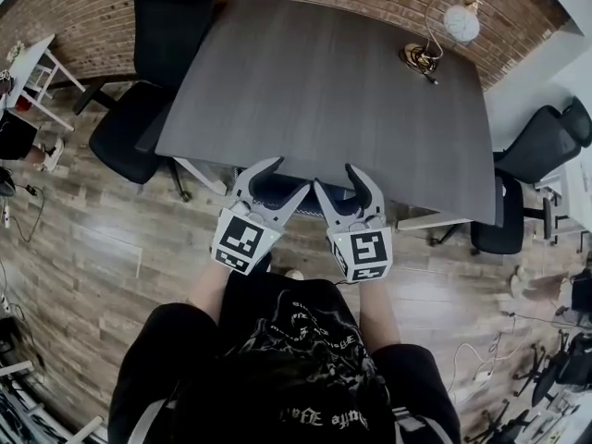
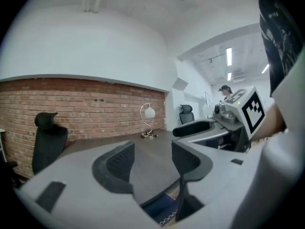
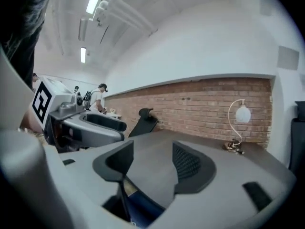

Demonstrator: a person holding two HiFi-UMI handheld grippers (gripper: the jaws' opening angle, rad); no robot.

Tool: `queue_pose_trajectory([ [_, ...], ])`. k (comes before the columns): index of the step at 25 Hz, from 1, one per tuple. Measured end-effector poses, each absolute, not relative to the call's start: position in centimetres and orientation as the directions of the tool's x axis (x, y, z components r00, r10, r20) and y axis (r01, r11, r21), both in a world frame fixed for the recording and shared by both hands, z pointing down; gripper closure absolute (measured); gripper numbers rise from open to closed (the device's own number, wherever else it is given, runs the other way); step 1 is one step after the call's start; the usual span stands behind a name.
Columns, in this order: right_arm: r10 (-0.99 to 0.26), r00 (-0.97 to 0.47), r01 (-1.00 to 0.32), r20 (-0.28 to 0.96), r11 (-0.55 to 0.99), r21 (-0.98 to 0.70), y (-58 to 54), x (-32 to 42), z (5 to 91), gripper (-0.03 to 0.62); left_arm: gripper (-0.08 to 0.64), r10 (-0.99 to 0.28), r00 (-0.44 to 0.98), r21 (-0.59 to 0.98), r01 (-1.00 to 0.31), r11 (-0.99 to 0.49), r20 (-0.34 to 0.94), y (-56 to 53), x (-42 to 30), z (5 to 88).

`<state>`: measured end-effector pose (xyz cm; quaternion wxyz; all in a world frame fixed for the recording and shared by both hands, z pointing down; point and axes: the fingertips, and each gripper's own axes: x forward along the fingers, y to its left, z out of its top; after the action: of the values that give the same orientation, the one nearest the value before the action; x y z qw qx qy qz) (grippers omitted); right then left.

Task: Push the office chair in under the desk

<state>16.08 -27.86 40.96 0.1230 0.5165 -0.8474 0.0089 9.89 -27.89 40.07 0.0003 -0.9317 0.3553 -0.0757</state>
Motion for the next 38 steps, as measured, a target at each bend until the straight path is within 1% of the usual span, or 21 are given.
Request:
queue_pose_trajectory([
  [4,-0.907,-0.408,-0.899,0.104,0.419,0.126,-27.2,16.4,37.7,0.334,0.310,-0.722,0.691,-0.034,-0.721,-0.692,0.038,-27.7,9.0,37.6],
  [7,-0.916,-0.394,-0.902,0.083,0.402,0.158,-26.7,16.5,37.0,0.339,0.312,-0.761,0.648,-0.006,-0.762,-0.648,-0.031,-27.9,8.0,36.1],
  [8,-0.918,-0.387,-0.904,0.081,0.395,0.164,-26.6,16.5,37.0,0.349,0.324,-0.771,0.636,-0.006,-0.772,-0.636,-0.046,-27.9,7.7,35.8],
  [10,-0.925,-0.374,-0.911,0.071,0.381,0.161,-26.3,16.5,36.9,0.392,0.362,-0.783,0.619,-0.018,-0.785,-0.619,-0.060,-27.8,7.3,35.5],
  [13,-0.930,-0.363,-0.917,0.052,0.367,0.157,-26.0,16.6,36.7,0.466,0.452,-0.792,0.607,-0.023,-0.794,-0.607,-0.069,-27.6,7.1,35.4],
  [15,-0.933,-0.357,-0.921,0.045,0.360,0.152,-26.0,16.7,36.7,0.500,0.507,-0.795,0.603,-0.031,-0.797,-0.603,-0.064,-27.5,7.0,35.6],
  [17,-0.931,-0.362,-0.923,0.037,0.364,0.125,-25.9,16.6,36.7,0.555,0.529,-0.801,0.596,-0.053,-0.803,-0.594,-0.053,-27.4,6.9,36.1],
  [19,-0.928,-0.371,-0.923,0.038,0.373,0.094,-25.8,16.3,37.0,0.572,0.542,-0.809,0.587,-0.038,-0.810,-0.586,-0.039,-27.3,6.7,36.6],
  [25,-0.935,-0.350,-0.929,0.055,0.354,0.110,-25.4,16.3,37.6,0.589,0.554,-0.851,0.525,0.031,-0.851,-0.525,-0.012,-27.7,5.0,37.3],
  [34,-0.944,-0.324,-0.938,0.056,0.328,0.111,-25.5,16.8,37.9,0.589,0.554,-0.823,0.568,-0.025,-0.823,-0.568,0.000,-27.1,5.7,37.5],
  [38,-0.948,-0.311,-0.943,0.062,0.317,0.107,-25.7,17.1,38.2,0.589,0.554,-0.817,0.576,-0.017,-0.817,-0.577,0.025,-27.0,5.8,38.2],
])
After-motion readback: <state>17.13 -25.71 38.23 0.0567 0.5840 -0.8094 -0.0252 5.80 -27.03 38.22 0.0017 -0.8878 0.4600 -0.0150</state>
